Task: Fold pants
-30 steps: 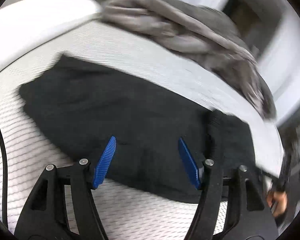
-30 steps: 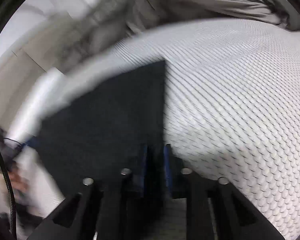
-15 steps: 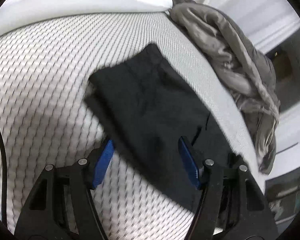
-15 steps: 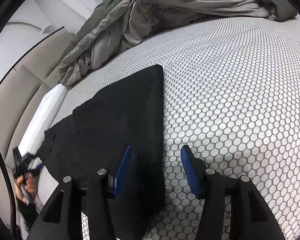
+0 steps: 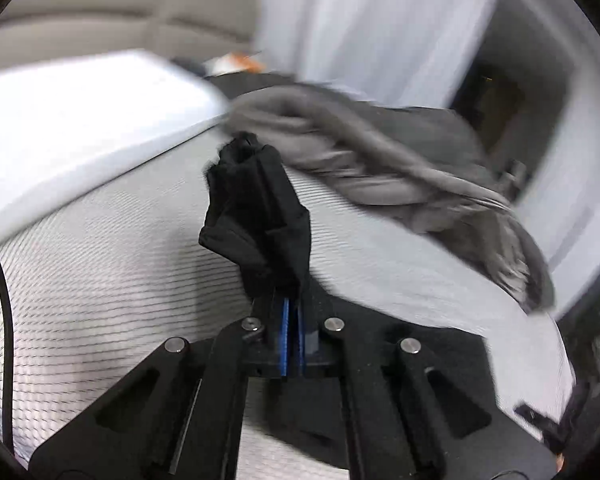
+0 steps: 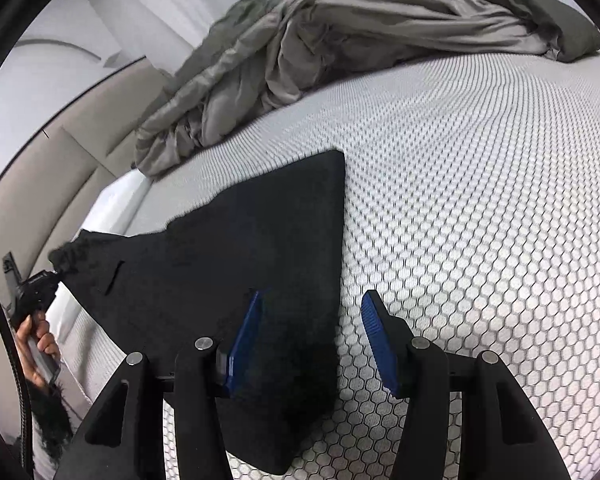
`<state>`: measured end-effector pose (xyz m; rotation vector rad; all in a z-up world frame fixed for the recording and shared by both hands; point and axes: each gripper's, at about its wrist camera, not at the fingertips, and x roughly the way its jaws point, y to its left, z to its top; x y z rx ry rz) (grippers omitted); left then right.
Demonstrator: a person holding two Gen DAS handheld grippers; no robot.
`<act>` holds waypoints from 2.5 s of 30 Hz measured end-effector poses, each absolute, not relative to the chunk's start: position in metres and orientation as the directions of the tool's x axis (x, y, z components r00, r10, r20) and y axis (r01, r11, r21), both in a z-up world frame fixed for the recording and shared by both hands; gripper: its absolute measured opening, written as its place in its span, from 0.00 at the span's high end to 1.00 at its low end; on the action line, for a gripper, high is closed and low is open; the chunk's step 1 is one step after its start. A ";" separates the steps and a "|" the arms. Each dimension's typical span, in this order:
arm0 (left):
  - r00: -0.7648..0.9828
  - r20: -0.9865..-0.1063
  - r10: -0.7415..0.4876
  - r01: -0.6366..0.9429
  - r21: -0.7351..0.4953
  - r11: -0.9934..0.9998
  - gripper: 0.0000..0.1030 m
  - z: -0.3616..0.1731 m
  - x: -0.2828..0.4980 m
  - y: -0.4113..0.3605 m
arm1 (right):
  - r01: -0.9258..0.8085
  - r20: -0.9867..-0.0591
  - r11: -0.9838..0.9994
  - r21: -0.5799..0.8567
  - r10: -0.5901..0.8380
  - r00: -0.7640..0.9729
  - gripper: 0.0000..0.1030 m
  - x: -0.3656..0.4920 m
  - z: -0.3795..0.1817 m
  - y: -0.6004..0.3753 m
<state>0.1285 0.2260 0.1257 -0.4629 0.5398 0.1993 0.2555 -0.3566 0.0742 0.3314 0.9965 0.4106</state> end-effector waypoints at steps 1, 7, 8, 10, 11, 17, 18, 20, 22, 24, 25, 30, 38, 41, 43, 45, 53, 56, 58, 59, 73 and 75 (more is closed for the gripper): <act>0.853 -0.520 0.036 -0.254 -0.355 0.900 1.00 0.138 0.130 0.205 | -0.180 -0.728 0.872 0.455 0.480 0.489 0.48 0.254 0.079 -0.360; 0.860 -0.465 -0.209 0.090 -0.264 0.960 1.00 0.177 0.146 0.046 | -0.157 -0.699 0.864 0.479 0.483 0.528 0.46 0.253 0.091 -0.382; 0.843 -0.474 -0.254 0.146 -0.252 0.957 0.99 0.176 0.150 0.018 | -0.144 -0.698 0.864 0.483 0.479 0.533 0.46 0.252 0.092 -0.388; 0.755 -0.535 -0.379 0.298 -0.235 0.925 0.95 0.157 0.160 -0.044 | -0.126 -0.696 0.863 0.490 0.474 0.539 0.46 0.253 0.094 -0.397; 0.690 -0.580 -0.433 0.368 -0.235 0.900 0.79 0.144 0.164 -0.067 | -0.117 -0.695 0.864 0.490 0.468 0.545 0.46 0.252 0.095 -0.403; 0.342 -0.756 -0.558 0.563 -0.310 0.766 0.48 0.034 0.177 -0.137 | -0.068 -0.703 0.860 0.505 0.456 0.545 0.46 0.248 0.092 -0.432; 0.336 -0.752 -0.567 0.555 -0.328 0.765 0.48 0.032 0.182 -0.131 | -0.072 -0.701 0.848 0.526 0.480 0.528 0.46 0.248 0.090 -0.435; 0.380 -0.709 -0.594 0.541 -0.350 0.765 0.47 0.044 0.190 -0.111 | -0.080 -0.694 0.826 0.557 0.517 0.502 0.46 0.249 0.086 -0.434; 0.451 -0.661 -0.600 0.519 -0.353 0.779 0.42 0.057 0.181 -0.089 | -0.100 -0.682 0.791 0.604 0.578 0.447 0.46 0.251 0.079 -0.427; 0.535 -0.628 -0.565 0.454 -0.351 0.819 0.34 0.065 0.187 -0.060 | -0.125 -0.672 0.757 0.641 0.633 0.383 0.46 0.253 0.070 -0.414; 0.571 -0.625 -0.533 0.417 -0.339 0.843 0.34 0.066 0.191 -0.048 | -0.138 -0.667 0.744 0.654 0.653 0.359 0.46 0.251 0.066 -0.406; 0.654 -0.663 -0.363 0.181 -0.329 0.927 0.34 0.053 0.215 0.024 | -0.168 -0.608 0.680 0.713 0.720 0.335 0.46 0.250 0.064 -0.387; 0.651 -0.701 -0.293 0.064 -0.334 0.941 0.34 0.024 0.218 0.089 | -0.201 -0.566 0.627 0.753 0.772 0.289 0.46 0.255 0.065 -0.362; 0.641 -0.715 -0.280 0.064 -0.314 0.947 0.34 0.020 0.207 0.093 | -0.240 -0.485 0.553 0.798 0.825 0.289 0.46 0.254 0.072 -0.359; 0.640 -0.719 -0.271 0.075 -0.292 0.953 0.34 0.020 0.204 0.094 | -0.253 -0.482 0.545 0.799 0.833 0.273 0.46 0.253 0.072 -0.352; 0.638 -0.726 -0.258 0.085 -0.266 0.960 0.34 0.020 0.203 0.092 | -0.253 -0.522 0.580 0.774 0.812 0.262 0.46 0.254 0.067 -0.346; 0.659 -0.719 -0.221 0.048 -0.253 0.966 0.34 0.025 0.202 0.095 | -0.289 -0.670 0.743 0.603 0.669 0.322 0.94 0.246 0.071 -0.328; 0.665 -0.715 -0.215 0.012 -0.278 0.961 0.34 0.026 0.206 0.102 | -0.308 -0.756 0.806 0.505 0.585 0.293 0.93 0.235 0.065 -0.334; 0.657 -0.725 -0.206 -0.001 -0.274 0.962 0.34 0.023 0.208 0.103 | -0.298 -0.769 0.803 0.515 0.587 0.252 0.93 0.233 0.052 -0.340; 0.652 -0.731 -0.201 -0.008 -0.272 0.962 0.34 0.021 0.210 0.104 | -0.287 -0.747 0.786 0.547 0.613 0.255 0.90 0.233 0.053 -0.347; 0.634 -0.749 -0.195 -0.011 -0.260 0.965 0.34 0.015 0.214 0.099 | -0.192 -0.533 0.616 0.764 0.770 0.351 0.56 0.249 0.071 -0.385; 0.632 -0.750 -0.193 -0.010 -0.257 0.966 0.34 0.015 0.213 0.098 | -0.197 -0.584 0.668 0.718 0.732 0.351 0.54 0.251 0.071 -0.376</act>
